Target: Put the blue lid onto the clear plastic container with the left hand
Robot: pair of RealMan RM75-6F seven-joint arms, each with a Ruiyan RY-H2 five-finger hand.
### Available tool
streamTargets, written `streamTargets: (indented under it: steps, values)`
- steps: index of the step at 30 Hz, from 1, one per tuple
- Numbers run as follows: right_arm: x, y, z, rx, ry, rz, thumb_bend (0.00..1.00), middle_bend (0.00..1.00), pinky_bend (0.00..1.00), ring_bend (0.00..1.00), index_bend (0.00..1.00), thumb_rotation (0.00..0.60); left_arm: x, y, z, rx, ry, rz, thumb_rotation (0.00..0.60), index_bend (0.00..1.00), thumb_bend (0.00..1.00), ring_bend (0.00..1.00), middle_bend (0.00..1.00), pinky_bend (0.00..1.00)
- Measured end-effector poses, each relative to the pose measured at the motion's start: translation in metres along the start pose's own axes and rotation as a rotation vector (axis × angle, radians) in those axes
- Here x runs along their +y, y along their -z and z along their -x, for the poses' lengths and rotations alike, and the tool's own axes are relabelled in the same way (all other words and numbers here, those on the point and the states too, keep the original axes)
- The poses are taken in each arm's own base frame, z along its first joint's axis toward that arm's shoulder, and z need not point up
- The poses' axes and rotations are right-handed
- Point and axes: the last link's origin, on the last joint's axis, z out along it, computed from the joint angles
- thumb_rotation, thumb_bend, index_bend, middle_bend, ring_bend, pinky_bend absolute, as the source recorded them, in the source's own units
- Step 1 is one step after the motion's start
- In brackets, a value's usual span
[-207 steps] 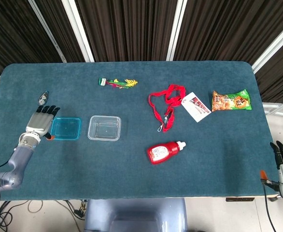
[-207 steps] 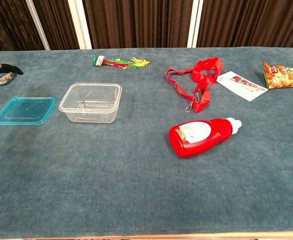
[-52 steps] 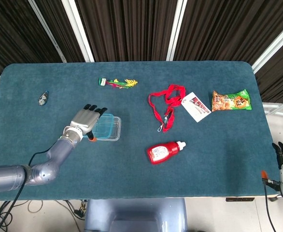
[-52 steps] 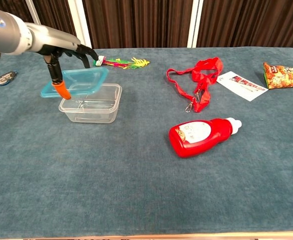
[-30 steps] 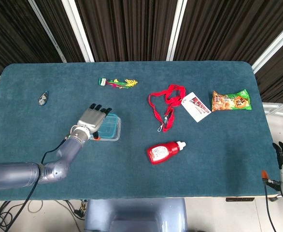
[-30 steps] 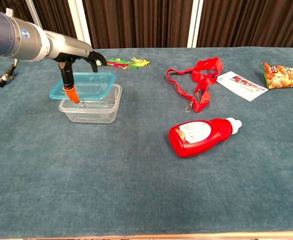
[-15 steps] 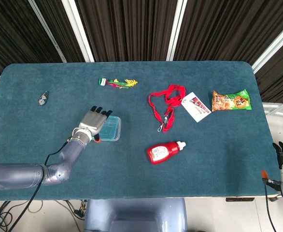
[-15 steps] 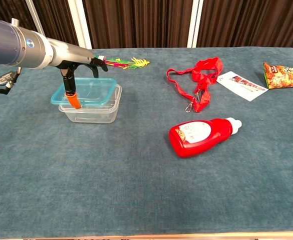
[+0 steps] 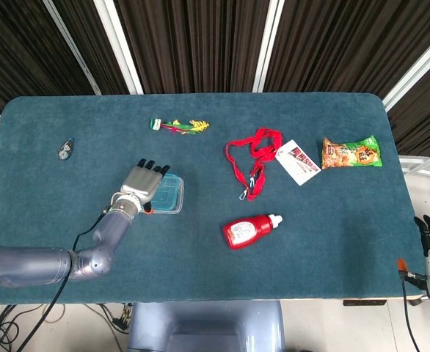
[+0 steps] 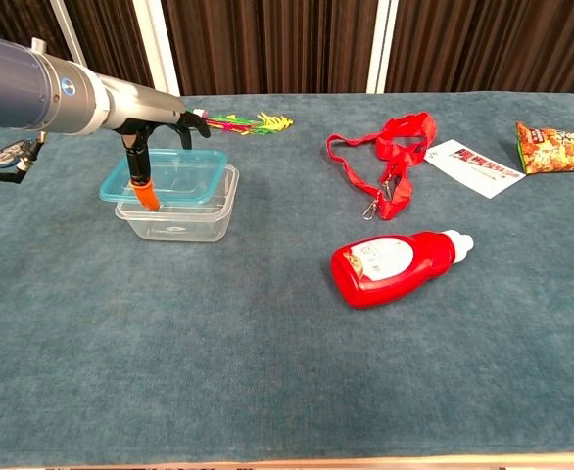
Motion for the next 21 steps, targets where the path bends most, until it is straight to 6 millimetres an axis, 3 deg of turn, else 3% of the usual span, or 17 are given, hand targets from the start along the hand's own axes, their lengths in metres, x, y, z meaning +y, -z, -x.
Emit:
streamTargets:
  steps: [21]
  values:
    - [0.001, 0.0, 0.0, 0.001, 0.0, 0.003, 0.39, 0.04, 0.0, 0.03, 0.06, 0.6, 0.012, -0.004, 0.008, -0.004, -0.014, 0.007, 0.6, 0.0, 0.18, 0.0, 0.29, 0.0]
